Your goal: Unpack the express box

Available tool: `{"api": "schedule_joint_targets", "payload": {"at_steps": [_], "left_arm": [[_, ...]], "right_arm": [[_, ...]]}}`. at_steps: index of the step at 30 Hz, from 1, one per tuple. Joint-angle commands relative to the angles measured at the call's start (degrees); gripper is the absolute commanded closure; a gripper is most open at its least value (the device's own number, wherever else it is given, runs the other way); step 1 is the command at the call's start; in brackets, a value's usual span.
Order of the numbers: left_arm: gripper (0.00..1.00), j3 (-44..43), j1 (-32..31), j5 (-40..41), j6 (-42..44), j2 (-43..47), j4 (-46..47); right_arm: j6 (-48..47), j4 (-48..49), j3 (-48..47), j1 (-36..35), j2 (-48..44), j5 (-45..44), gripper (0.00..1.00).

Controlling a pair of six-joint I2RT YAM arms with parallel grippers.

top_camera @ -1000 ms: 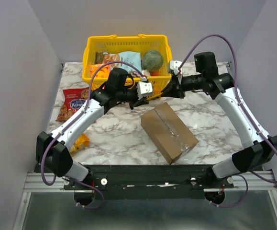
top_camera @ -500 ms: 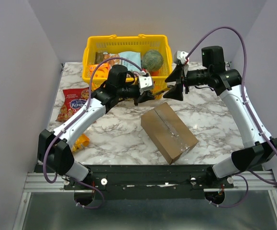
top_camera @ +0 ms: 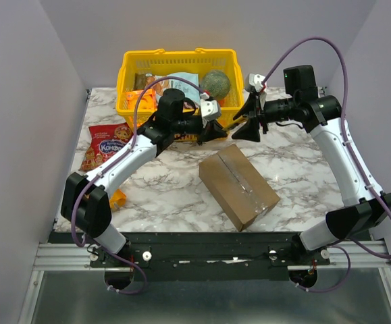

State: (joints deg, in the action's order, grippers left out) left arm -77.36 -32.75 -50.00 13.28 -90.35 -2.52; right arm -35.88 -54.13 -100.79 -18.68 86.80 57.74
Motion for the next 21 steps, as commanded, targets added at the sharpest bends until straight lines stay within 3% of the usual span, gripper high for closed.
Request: {"api": "schedule_joint_targets", "payload": {"at_steps": [1, 9, 21], "left_arm": [[1.0, -1.56, -0.56, -1.86, -2.29, -0.27, 4.1], [1.0, -2.35, -0.91, -1.77, -3.26, -1.24, 4.98], [1.0, -1.74, -1.17, -1.07, -8.35, -2.12, 10.26]], "right_arm": [[0.18, -0.72, 0.33, -0.22, -0.05, -0.43, 0.3], [1.42, 0.78, 0.6, -0.39, 0.91, -1.57, 0.39], [2.92, 3.33, 3.58, -0.66, 0.21, -3.07, 0.43]]}}
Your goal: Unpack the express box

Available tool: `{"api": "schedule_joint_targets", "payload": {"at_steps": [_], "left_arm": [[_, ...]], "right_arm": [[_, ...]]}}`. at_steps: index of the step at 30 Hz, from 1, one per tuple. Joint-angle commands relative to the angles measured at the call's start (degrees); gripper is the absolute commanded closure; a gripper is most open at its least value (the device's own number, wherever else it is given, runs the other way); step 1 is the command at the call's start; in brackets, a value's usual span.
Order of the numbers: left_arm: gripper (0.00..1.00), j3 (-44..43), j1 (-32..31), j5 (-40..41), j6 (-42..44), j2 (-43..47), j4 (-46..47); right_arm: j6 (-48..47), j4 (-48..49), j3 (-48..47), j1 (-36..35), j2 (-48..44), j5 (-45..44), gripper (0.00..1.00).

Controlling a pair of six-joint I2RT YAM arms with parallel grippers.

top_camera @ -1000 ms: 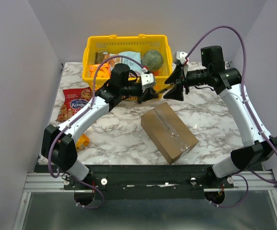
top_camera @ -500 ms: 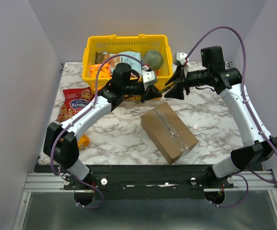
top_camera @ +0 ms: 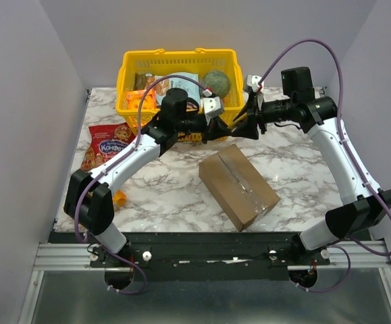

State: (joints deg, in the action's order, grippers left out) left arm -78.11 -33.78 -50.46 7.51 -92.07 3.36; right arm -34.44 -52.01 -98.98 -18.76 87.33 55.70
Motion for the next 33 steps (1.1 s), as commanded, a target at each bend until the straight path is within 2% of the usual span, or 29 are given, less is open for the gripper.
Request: {"api": "schedule_joint_targets", "payload": {"at_steps": [1, 14, 23, 26, 29, 32, 33], "left_arm": [[1.0, -0.65, -0.15, -0.69, -3.02, -0.21, 5.16], [1.0, -0.91, -0.23, -1.66, -3.99, -1.35, 5.52], [1.0, -1.0, -0.15, -1.31, -5.05, -1.71, 6.58], [1.0, -1.08, -0.15, -1.14, -4.78, -1.62, 6.14], [1.0, -1.35, 0.03, -0.7, -3.38, -1.36, 4.91], [1.0, -1.87, 0.73, 0.0, -2.15, -1.27, 3.15], [1.0, -2.05, 0.82, 1.4, -1.89, -1.35, 2.71]], "right_arm": [[1.82, 1.56, 1.95, -0.57, -0.49, -1.38, 0.43], [4.11, 5.24, 2.74, -0.57, -1.37, -1.04, 0.47], [3.5, 4.37, 2.83, -0.75, -1.02, -0.68, 0.55], [2.62, 2.97, 2.48, -0.84, -0.67, -0.95, 0.64], [-0.01, -0.62, 1.16, -0.83, 0.2, -1.73, 0.77], [-1.17, -2.48, 0.45, -0.84, 0.91, -5.15, 1.0], [-0.38, -2.4, 0.37, -0.84, 1.17, -6.3, 1.0]]}}
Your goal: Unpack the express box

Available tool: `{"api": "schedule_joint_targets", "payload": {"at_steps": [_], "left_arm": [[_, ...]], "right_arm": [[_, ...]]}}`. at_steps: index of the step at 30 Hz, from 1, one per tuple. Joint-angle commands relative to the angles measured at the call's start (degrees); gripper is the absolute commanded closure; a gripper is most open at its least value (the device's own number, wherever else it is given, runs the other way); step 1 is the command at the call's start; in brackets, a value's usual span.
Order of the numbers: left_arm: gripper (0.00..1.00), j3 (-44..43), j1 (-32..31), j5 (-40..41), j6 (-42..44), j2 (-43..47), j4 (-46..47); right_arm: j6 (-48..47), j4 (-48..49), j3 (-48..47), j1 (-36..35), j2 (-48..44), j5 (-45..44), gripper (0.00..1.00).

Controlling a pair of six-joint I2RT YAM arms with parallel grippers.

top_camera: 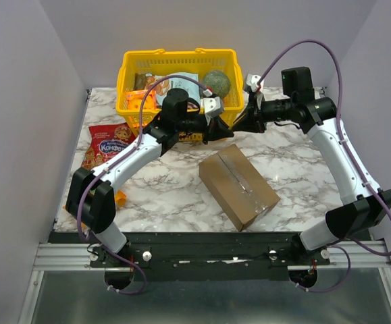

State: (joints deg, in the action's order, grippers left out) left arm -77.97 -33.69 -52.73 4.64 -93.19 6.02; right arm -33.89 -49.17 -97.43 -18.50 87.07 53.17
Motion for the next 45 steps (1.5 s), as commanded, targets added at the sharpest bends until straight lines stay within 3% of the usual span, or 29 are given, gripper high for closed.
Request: {"api": "schedule_joint_targets", "payload": {"at_steps": [1, 3, 4, 7, 9, 13, 18, 22, 26, 30, 34, 39, 40, 44, 45], "left_arm": [[0.89, -2.62, 1.17, 4.9, 1.59, 0.02, -1.61], [0.62, -3.06, 1.87, 8.67, 2.12, 0.63, -4.25], [0.57, -2.63, 2.31, 9.91, 2.65, 2.03, -7.22], [0.47, 2.35, 4.68, 11.24, 5.45, 6.59, -12.15], [0.4, 7.28, 5.83, 11.51, 10.02, 9.59, -13.31], [0.38, 19.67, 5.74, 13.0, 16.45, 15.83, -13.68], [0.43, 22.95, 5.57, 15.9, 9.62, 15.76, -12.7], [0.47, 19.46, 5.39, 20.99, 6.8, 15.32, -18.92], [0.47, 19.08, 5.3, 20.3, 10.73, 17.16, -22.46], [0.48, 21.81, 5.22, 20.82, 9.16, 18.39, -20.0], [0.48, 24.0, 5.22, 22.49, 2.05, 18.22, -14.49], [0.5, 27.52, 4.51, 21.61, -3.84, 16.38, -4.98], [0.5, 27.26, 4.43, 21.96, -5.07, 15.76, -3.23], [0.5, 26.47, 4.42, 19.95, -9.04, 13.48, 0.39], [0.5, 26.21, 4.34, 19.34, -9.39, 13.04, 0.66]], "right_arm": [[2.48, -4.89, -1.45, -1.1, 1.61, -8.12, 1.0], [8.63, -2.43, -3.11, -1.1, 1.79, -14.81, 1.0], [15.36, -1.64, -3.73, -1.01, 1.53, -22.59, 1.0], [20.95, -0.67, -3.04, -1.01, -2.23, -31.33, 1.0], [23.77, 2.49, 2.81, -1.1, -5.4, -35.48, 1.0], [24.05, 3.81, 11.52, -1.01, -11.03, -40.15, 1.0], [23.26, 7.5, 16.39, -1.1, -14.38, -38.23, 1.0], [35.97, 16.98, 22.09, -1.1, -19.12, -59.02, 1.0], [34.85, 25.59, 30.88, -1.36, -23.69, -48.54, 1.0], [37.67, 23.24, 31.16, -1.8, -24.22, -52.1, 0.99], [28.98, 22.27, 30.37, -4.87, -26.25, -54.74, 1.0], [39.77, 19.12, 29.41, -4.79, -24.23, -71.08, 1.0], [38.21, 18.93, 29.23, -4.88, -24.31, -70.75, 1.0], [28.54, 18.31, 29.13, -4.88, -26.06, -48.57, 0.99], [28.44, 19.36, 31.14, -5.14, -26.77, -48.16, 1.0]]}}
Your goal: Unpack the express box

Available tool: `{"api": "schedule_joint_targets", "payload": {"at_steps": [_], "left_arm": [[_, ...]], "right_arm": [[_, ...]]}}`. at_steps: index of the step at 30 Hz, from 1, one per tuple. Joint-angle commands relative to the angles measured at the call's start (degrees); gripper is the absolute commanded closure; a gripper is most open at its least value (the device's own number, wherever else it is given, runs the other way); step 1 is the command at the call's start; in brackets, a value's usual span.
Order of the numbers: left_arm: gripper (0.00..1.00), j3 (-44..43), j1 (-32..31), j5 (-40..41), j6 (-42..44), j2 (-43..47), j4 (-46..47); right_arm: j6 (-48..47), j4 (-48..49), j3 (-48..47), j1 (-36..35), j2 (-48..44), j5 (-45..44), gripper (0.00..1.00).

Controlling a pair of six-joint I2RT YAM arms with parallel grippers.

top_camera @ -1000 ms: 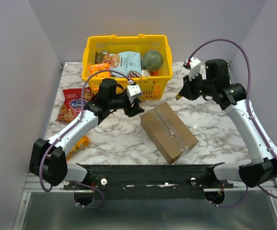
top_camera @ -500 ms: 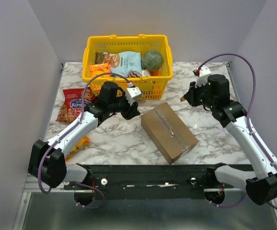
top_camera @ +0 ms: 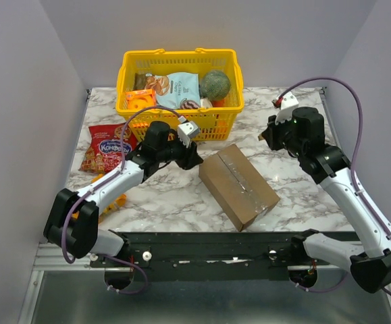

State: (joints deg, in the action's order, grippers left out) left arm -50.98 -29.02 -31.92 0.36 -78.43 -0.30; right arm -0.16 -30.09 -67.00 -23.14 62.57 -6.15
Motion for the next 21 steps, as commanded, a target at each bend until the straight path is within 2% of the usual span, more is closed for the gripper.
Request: {"api": "schedule_joint_targets", "payload": {"at_steps": [1, 5, 9, 14, 17, 21], "left_arm": [[0.51, -1.48, -0.34, -1.39, -5.63, -2.85, 6.19], [0.6, -3.51, -0.43, -4.37, -4.42, -4.09, 4.34], [0.61, -2.37, -0.43, -1.92, -3.79, -4.54, 2.58], [0.45, 0.44, -0.43, -1.56, -5.1, -4.53, 5.82], [0.43, 1.93, -0.43, -1.56, -8.96, -5.59, 11.09], [0.43, 1.85, -0.52, -2.0, -14.24, -8.31, 15.76]], "right_arm": [[-4.33, 0.99, 1.34, -1.38, -3.32, 10.73, 1.0], [-5.81, 1.43, 2.49, -2.96, -2.1, 15.82, 1.0], [-4.67, 2.31, 3.98, -4.63, -0.26, 9.24, 1.0], [-3.8, 8.88, 7.49, -7.27, 0.8, 6.51, 1.0], [-3.88, 11.36, 6.98, -9.38, 2.2, 3.87, 1.0], [-2.82, 9.96, 4.87, -9.65, 4.76, 4.04, 1.0]]}}
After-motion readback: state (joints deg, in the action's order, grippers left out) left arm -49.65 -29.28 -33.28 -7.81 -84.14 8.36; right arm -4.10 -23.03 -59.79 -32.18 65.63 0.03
